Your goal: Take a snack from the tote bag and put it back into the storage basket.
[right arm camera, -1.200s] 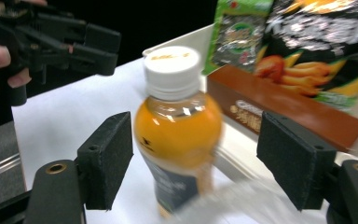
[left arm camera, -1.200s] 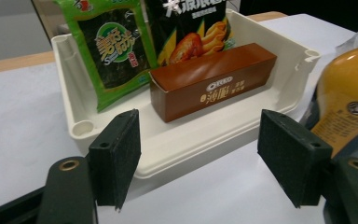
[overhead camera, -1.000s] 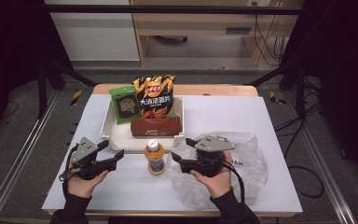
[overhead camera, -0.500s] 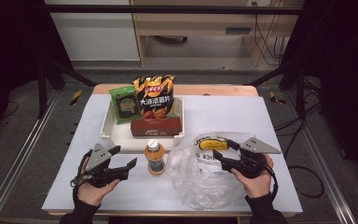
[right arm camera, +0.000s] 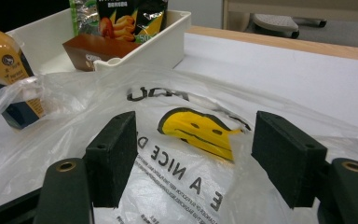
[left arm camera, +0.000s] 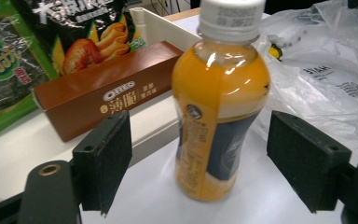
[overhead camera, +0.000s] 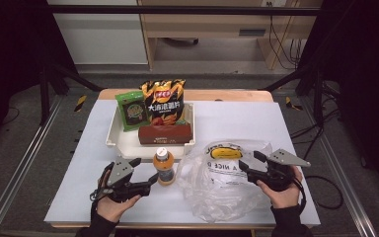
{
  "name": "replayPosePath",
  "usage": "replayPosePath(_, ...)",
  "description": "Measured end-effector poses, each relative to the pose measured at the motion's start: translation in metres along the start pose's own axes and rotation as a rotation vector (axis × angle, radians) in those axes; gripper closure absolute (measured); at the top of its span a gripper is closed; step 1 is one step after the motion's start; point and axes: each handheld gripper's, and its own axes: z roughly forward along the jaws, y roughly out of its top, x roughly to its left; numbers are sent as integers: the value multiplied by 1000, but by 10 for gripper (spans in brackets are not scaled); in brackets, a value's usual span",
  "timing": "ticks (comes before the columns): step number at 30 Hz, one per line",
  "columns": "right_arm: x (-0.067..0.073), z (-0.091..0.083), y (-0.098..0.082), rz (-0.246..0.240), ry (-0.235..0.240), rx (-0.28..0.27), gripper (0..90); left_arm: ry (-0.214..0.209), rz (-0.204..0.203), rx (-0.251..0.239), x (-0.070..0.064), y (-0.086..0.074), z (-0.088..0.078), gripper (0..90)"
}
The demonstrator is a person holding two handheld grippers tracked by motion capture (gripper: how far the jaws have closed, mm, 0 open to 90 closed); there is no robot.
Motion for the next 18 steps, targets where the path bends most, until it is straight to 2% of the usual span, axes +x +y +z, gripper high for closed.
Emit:
replayPosePath(6,-3,1,-2,6,-5,11,311,6,-1,6,-6,0,12,214)
replayPosePath(10,-5,0,-1,12,-9,7,310,20,-8,-9,-7,2,19,220)
replayPosePath(12,-7,0,-1,18,-14,9,310,7,-24,-18,-7,5,22,217)
replayPosePath(18,-10,-2,-2,25,-24,9,309,11,-15,-16,-13,9,34,225)
